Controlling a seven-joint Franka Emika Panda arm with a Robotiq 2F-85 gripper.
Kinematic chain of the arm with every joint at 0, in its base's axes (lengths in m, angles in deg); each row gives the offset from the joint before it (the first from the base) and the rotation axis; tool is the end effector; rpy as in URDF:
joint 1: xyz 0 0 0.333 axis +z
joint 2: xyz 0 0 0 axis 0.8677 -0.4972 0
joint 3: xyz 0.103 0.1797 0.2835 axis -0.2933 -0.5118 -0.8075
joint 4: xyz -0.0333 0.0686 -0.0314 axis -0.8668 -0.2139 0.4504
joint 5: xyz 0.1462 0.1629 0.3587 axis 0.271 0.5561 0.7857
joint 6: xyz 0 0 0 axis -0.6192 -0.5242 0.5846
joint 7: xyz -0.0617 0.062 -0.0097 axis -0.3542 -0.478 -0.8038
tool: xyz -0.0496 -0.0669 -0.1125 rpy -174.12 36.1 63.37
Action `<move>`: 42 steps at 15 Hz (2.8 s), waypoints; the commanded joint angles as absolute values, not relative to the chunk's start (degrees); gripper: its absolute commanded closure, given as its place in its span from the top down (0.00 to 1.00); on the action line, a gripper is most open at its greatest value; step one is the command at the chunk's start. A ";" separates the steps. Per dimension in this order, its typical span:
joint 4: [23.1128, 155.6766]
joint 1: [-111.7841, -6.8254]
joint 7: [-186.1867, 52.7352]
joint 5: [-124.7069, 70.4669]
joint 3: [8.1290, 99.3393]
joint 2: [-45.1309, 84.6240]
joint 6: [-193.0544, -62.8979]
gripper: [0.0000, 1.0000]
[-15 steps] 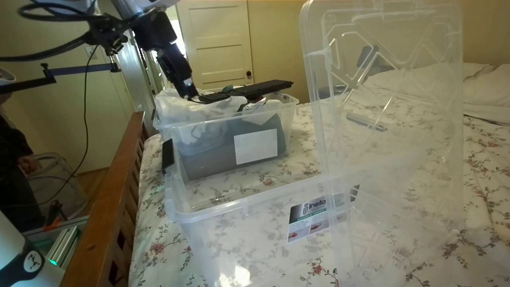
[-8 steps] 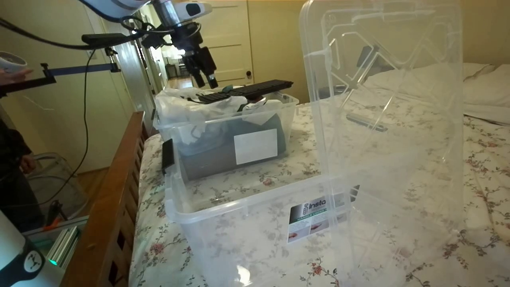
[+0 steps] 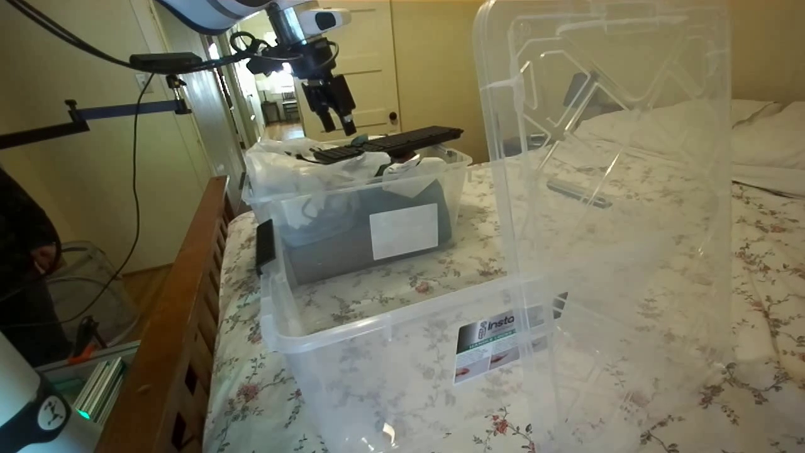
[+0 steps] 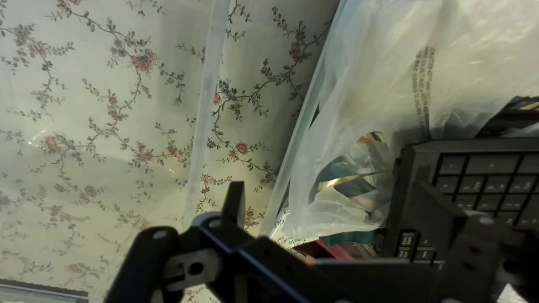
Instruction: Take the keyboard out of the clear container and put it in the container on the right.
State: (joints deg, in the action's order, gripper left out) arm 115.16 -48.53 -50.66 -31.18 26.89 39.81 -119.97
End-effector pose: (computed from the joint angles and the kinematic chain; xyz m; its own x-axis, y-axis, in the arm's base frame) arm 0.4842 0.3282 0.4710 0.9253 0.3002 0.2319 0.2953 -0.9537 0.0567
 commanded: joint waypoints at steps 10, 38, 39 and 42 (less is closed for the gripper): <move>89.12 -43.68 -59.92 -13.60 28.50 11.12 -129.88 1.00; 65.73 -46.53 -79.61 11.87 21.82 -9.30 -113.01 0.12; 65.64 -46.58 -80.16 12.74 21.36 -9.40 -113.80 0.10; 66.29 -46.22 -79.40 12.73 21.20 -7.57 -115.61 0.06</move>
State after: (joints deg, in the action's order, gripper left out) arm 67.77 -46.16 -78.64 11.15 22.54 -7.92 -114.53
